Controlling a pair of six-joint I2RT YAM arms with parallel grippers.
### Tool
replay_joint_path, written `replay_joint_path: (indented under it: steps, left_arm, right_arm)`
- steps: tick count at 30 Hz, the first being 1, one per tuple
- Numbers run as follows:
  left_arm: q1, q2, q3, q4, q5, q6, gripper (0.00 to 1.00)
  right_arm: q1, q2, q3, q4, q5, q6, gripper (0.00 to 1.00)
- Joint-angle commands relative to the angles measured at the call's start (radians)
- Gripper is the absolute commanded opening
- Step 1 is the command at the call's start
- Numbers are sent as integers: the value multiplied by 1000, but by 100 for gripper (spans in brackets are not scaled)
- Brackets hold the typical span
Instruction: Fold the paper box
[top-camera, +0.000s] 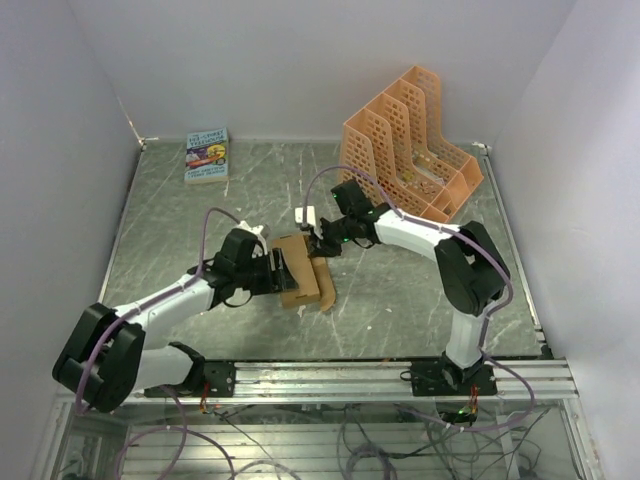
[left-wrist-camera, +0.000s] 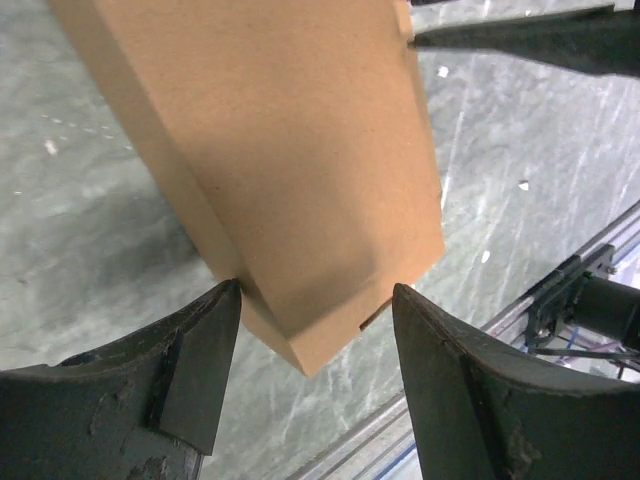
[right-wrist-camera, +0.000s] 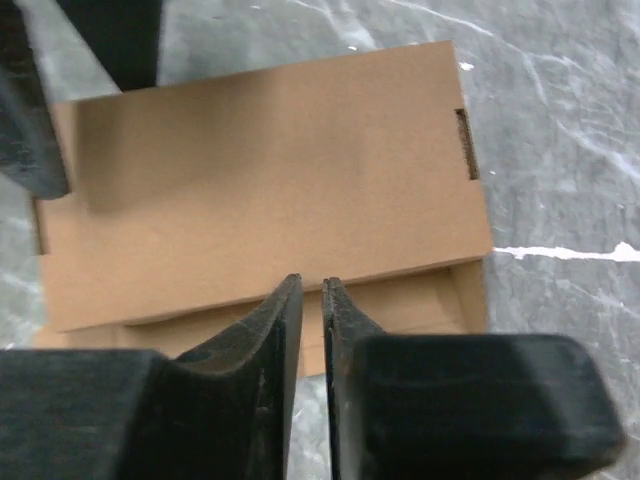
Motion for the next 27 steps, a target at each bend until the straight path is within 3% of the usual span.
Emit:
replay_joint_path:
  steps: [1, 4, 7, 9, 12, 17, 22, 27]
  left_arm:
    - [-33, -41, -8, 74, -21, -64, 73]
    - [-33, -94, 45, -62, -124, -9, 73]
    - [-33, -150, 118, -180, -197, 31, 73]
    - [-35, -185, 157, -207, -200, 39, 72]
    - [-40, -192, 177, -132, -130, 18, 71]
    - [-54, -31, 211, -10, -16, -5, 59]
    - [-57, 117, 255, -24, -22, 47, 57]
    - [-57, 163, 270, -50, -27, 76, 57]
  right_arm:
    - [-41, -152, -61, -134, -175, -137, 22]
    - [-52, -313, -230, -243, -258, -414, 58]
    - [-52, -425, -437, -206, -273, -613, 78]
    - [-51, -441, -492, -216, -257, -717, 79]
    - [-34, -441, -549, -100, -214, -699, 77]
    - [7, -423, -611, 103, -113, -639, 67]
    - [59, -430, -640, 166, -73, -638, 58]
    - [119, -411, -656, 208, -9, -648, 52]
